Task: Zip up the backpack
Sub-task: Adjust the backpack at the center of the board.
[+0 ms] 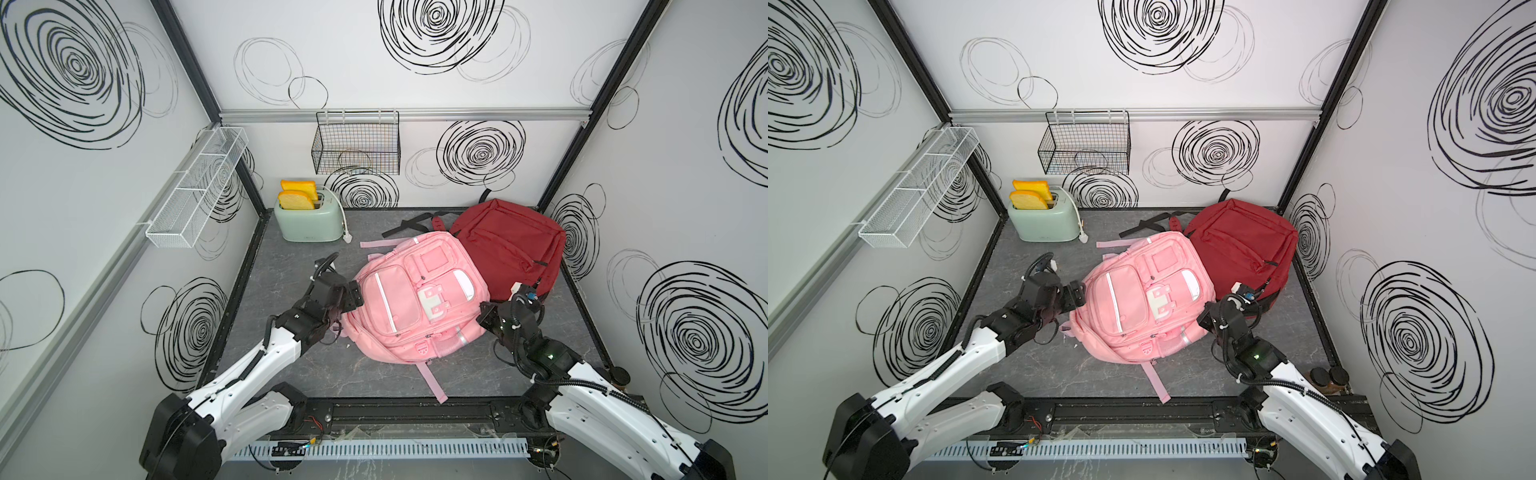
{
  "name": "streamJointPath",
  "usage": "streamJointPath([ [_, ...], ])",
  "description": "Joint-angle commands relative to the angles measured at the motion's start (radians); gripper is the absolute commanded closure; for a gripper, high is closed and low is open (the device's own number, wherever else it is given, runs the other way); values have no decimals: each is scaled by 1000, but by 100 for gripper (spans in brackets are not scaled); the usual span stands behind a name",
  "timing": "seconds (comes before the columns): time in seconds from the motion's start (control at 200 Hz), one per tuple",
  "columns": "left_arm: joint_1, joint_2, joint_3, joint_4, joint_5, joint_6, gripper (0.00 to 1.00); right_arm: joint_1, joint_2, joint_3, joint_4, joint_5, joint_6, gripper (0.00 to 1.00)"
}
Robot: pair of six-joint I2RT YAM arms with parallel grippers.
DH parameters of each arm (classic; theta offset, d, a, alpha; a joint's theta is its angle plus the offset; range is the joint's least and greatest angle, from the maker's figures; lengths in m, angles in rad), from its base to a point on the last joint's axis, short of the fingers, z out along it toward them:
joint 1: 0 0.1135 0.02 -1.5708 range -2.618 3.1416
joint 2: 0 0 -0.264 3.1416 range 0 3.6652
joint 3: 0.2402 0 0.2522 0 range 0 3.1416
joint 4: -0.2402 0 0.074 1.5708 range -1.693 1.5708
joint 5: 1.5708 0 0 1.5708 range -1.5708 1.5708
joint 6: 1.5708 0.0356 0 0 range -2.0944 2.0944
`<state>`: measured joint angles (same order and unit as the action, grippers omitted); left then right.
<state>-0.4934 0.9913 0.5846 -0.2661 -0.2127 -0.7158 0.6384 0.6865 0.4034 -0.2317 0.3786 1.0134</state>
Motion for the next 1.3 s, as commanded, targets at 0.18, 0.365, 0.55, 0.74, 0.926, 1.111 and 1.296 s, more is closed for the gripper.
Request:
streamJointPath([
  [0.18,-122,-28,-167,71,69,-149,19,-4,55,45,78,36,8,100],
  [0.365,-154,88,-200,203,104,-174,52,-5,74,52,102,-22,-32,100],
  [0.55,-148,201,-141,255,118,-147,100,-5,65,67,109,-112,-106,100],
  [0.74,-86,216,-27,220,119,-98,100,-3,76,113,46,-217,-178,100],
  [0.926,12,218,45,212,124,-62,100,4,51,111,0,-309,-202,100],
  [1.111,111,304,58,283,198,-47,100,48,58,87,-43,-346,-181,93],
  [1.296,126,355,43,319,222,-39,100,50,-15,83,-141,-339,-169,52],
])
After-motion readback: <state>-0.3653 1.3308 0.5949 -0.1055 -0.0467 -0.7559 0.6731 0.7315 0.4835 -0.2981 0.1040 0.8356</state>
